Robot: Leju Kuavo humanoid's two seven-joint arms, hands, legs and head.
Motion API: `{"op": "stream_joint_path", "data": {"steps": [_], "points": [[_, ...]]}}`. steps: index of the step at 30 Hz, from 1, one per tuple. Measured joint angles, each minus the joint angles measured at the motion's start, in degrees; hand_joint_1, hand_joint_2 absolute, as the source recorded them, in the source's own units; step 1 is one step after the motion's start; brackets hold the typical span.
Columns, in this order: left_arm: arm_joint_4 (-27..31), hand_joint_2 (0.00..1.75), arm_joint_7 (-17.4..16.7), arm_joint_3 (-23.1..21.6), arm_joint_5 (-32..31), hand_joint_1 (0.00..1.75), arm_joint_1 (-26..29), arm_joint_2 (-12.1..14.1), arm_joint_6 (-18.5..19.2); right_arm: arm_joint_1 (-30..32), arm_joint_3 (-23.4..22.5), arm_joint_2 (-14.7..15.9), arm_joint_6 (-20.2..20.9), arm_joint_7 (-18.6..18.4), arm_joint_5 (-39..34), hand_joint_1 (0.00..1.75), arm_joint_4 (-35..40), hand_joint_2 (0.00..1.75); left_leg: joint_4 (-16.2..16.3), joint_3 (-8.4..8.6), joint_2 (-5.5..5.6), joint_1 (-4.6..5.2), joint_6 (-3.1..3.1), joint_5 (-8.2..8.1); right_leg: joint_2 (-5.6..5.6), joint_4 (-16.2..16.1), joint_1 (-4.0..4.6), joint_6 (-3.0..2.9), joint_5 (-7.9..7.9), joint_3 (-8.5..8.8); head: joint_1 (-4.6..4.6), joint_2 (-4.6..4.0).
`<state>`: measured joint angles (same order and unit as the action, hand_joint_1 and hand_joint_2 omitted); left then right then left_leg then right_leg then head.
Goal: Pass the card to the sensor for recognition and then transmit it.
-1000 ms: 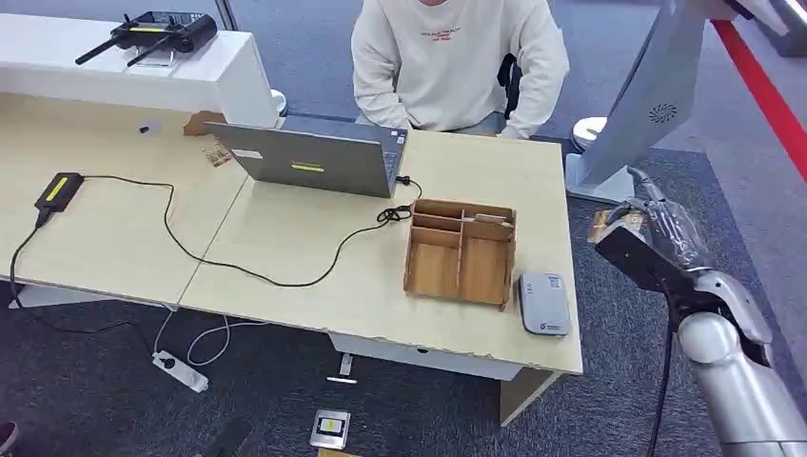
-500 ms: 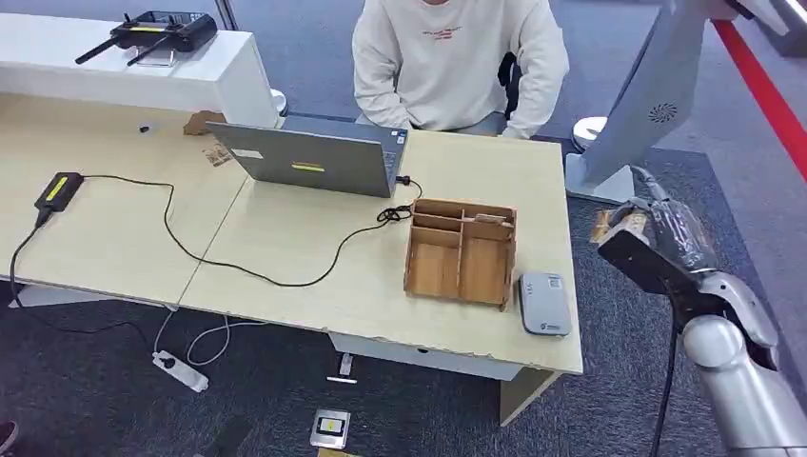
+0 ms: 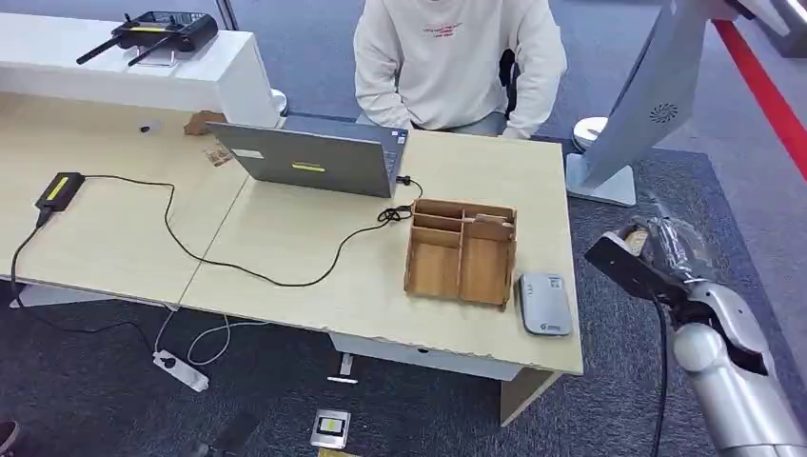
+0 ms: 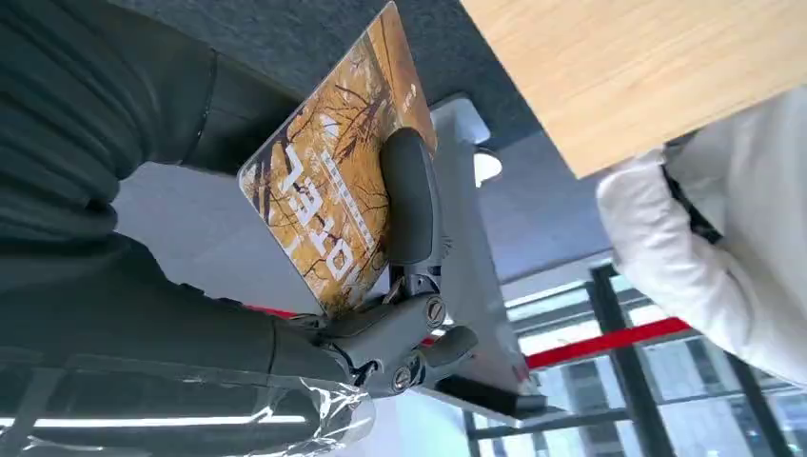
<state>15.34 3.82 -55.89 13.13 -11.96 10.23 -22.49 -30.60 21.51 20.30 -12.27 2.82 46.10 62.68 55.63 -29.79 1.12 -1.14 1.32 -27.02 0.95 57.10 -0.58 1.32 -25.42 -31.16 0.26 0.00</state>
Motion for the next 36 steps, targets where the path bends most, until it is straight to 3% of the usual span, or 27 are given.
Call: {"op": "stream_joint_path", "data": {"steps": [7, 18, 24, 36], "points": [[0.0, 0.00, -1.1, -2.1, -2.0, 0.00, -2.5, -0.3, 0.6, 2.2, 0.6, -2.0, -2.1, 0.0, 1.1, 1.75, -5.9, 1.75, 0.0, 0.01, 0.02, 0.01, 0.00, 0.00, -0.01, 0.0, 0.00, 0.00, 0.00, -0.01, -0.02, 0.00], [0.0, 0.00, -1.9, -3.6, -3.6, 0.00, -3.3, -0.5, 0.6, 2.2, 1.4, -3.8, -1.3, -0.5, 2.0, 1.75, -10.2, 1.75, 0.0, 0.01, 0.03, 0.01, 0.00, 0.00, -0.02, 0.0, -0.01, 0.00, 0.00, 0.00, -0.02, 0.00], [0.0, 0.00, -2.0, -3.9, -4.6, 0.00, -3.4, -0.6, 0.4, 2.2, 1.6, -4.4, -1.2, -0.5, 2.2, 1.75, -10.3, 1.75, 0.0, 0.01, 0.03, 0.01, 0.00, 0.00, -0.02, 0.0, -0.01, 0.00, 0.00, 0.00, -0.02, 0.00], [0.0, 0.00, -1.6, -3.9, -5.2, 0.00, -3.4, -0.8, 0.0, 2.2, 1.8, -5.9, 2.7, -0.5, 3.2, 1.75, -7.0, 1.75, 0.0, 0.01, 0.03, 0.01, 0.00, 0.00, -0.02, 0.0, 0.00, 0.00, 0.00, 0.01, 0.00, 0.00]]}}
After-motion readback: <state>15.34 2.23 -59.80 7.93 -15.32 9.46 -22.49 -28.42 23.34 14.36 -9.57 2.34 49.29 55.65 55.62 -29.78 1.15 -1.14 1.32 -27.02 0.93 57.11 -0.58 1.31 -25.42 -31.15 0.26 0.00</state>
